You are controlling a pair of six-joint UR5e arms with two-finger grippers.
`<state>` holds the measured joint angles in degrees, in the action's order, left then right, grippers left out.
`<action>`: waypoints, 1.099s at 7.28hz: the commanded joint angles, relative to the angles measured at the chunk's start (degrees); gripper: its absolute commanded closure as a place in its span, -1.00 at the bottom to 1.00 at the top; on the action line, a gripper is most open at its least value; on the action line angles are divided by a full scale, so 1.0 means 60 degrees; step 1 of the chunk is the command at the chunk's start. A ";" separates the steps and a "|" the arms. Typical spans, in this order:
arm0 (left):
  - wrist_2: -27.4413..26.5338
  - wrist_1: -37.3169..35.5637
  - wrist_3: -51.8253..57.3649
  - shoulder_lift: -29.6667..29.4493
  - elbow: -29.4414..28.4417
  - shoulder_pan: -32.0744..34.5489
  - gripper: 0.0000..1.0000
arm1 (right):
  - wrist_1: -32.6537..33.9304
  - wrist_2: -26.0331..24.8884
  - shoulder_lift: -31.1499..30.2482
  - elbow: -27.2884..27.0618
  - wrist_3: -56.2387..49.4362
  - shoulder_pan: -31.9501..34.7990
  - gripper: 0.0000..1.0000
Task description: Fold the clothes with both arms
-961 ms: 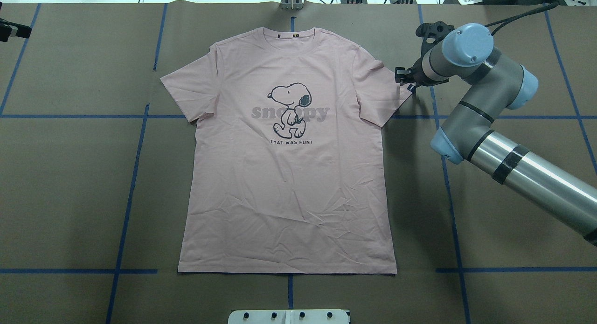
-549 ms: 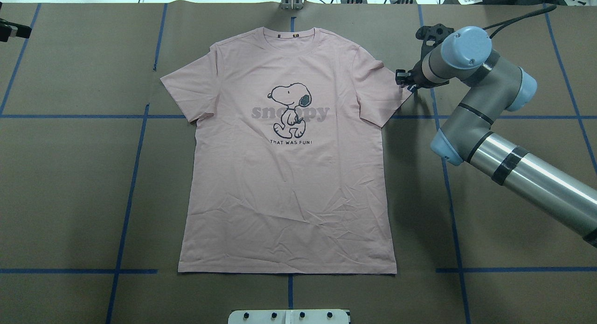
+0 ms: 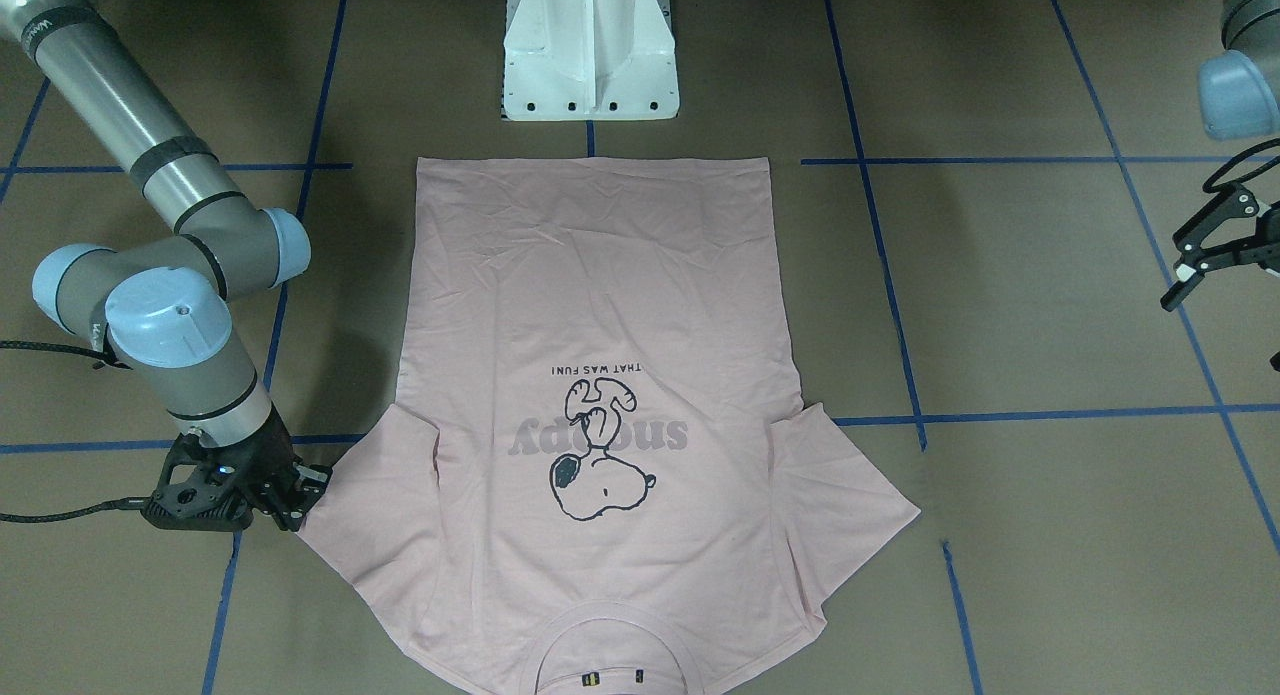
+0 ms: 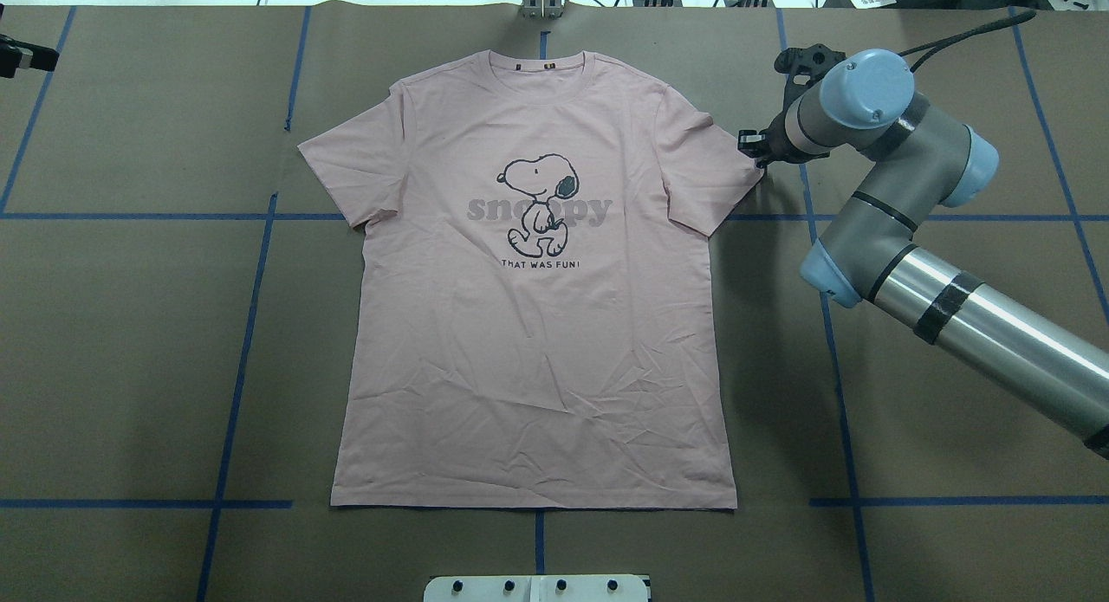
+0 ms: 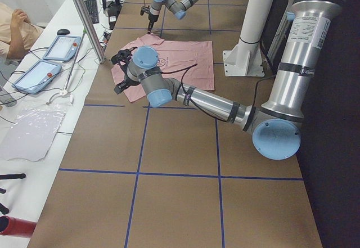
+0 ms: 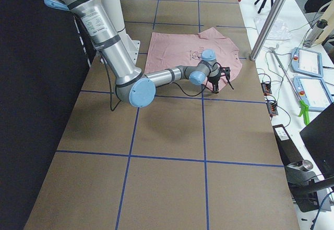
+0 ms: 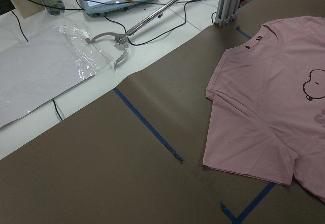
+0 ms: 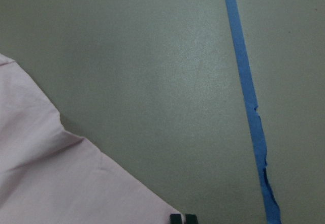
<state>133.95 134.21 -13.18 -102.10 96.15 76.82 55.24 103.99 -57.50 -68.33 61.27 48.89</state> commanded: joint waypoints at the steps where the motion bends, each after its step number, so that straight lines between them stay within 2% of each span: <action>1: 0.0000 0.0000 0.0000 -0.0019 0.0000 0.0000 -1.00 | 0.0415 -0.0017 0.0178 -0.0313 0.0086 0.0083 1.00; 3: 0.0000 0.0000 -0.0131 -0.0019 0.0000 0.0000 -1.00 | 0.2750 -0.0147 0.0980 -0.1278 0.0522 0.0041 1.00; 5: 0.0000 0.0000 -0.0132 -0.0019 0.0000 -0.0015 -1.00 | 0.3725 -0.1343 0.2093 -0.1137 0.2246 -0.0702 1.00; 6: 0.0000 -0.0015 -0.0132 -0.0019 -0.0015 -0.0015 -1.00 | 0.3714 -0.2031 0.2533 -0.0730 0.2849 -0.1084 1.00; 7: 0.0000 -0.0015 -0.0132 -0.0019 -0.0029 -0.0015 -1.00 | 0.3685 -0.2502 0.3219 0.0275 0.3130 -0.1320 1.00; 8: 0.0000 -0.0015 -0.0132 -0.0019 -0.0029 -0.0015 -1.00 | 0.3641 -0.2913 0.3516 0.0792 0.3177 -0.1482 1.00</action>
<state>133.94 134.13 -13.97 -102.22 96.02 76.73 77.18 89.88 -39.49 -68.09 78.94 41.56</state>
